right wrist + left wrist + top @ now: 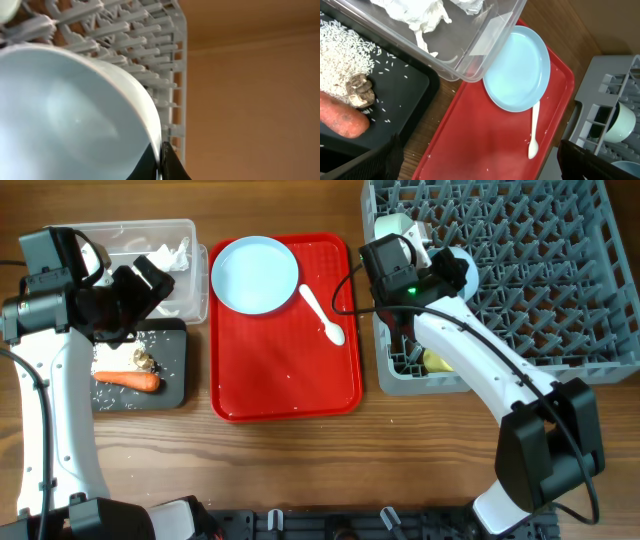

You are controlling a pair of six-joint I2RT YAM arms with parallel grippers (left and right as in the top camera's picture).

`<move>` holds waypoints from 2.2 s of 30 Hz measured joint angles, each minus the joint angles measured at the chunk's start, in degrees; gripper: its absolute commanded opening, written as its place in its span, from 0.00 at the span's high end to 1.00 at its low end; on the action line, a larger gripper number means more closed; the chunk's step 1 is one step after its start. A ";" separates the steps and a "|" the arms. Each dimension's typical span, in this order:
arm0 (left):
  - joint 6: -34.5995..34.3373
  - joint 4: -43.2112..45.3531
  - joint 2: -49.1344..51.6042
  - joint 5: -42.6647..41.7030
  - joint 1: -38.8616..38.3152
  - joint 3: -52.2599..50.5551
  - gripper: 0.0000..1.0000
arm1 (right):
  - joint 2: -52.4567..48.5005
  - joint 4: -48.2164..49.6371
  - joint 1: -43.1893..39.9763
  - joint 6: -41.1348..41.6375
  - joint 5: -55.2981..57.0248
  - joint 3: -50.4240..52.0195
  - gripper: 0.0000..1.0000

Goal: Sort waste into correct bins and load items into the dishwasher rack
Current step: 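Grasp the blue bowl and carry it into the rack with the right gripper, then move the right gripper back to the red tray and grasp the light blue plate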

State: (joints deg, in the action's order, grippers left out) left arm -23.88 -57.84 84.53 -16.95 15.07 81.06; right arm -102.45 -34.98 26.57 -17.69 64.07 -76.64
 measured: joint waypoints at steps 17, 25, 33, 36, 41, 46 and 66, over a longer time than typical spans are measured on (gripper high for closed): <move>0.00 0.00 0.00 0.00 0.00 0.00 0.00 | 0.00 -4.31 0.66 5.03 -3.37 -0.63 0.96; 0.00 0.00 0.00 0.00 0.00 0.00 0.00 | -0.02 -6.60 8.87 4.92 -5.88 -0.61 0.67; 0.00 0.00 0.00 0.00 0.00 0.00 0.00 | -0.02 -5.66 12.02 4.42 -15.89 -0.57 0.00; 0.00 0.00 0.00 0.00 0.00 0.00 0.00 | -0.02 -4.52 12.02 4.59 -16.96 -0.52 0.00; 0.00 0.00 0.00 0.00 0.00 0.00 0.00 | -0.02 -5.03 14.73 6.56 -21.73 -3.80 0.00; 0.00 0.02 0.00 0.00 0.00 0.00 0.00 | 0.28 -4.81 17.25 12.87 -45.40 -10.75 0.00; 0.00 0.00 0.00 0.00 0.00 0.00 0.00 | 0.28 6.16 5.99 40.30 -77.81 -14.71 0.01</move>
State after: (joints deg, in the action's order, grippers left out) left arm -23.88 -57.84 84.53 -16.95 15.07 81.06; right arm -102.17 -28.82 32.56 22.61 -13.74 -91.35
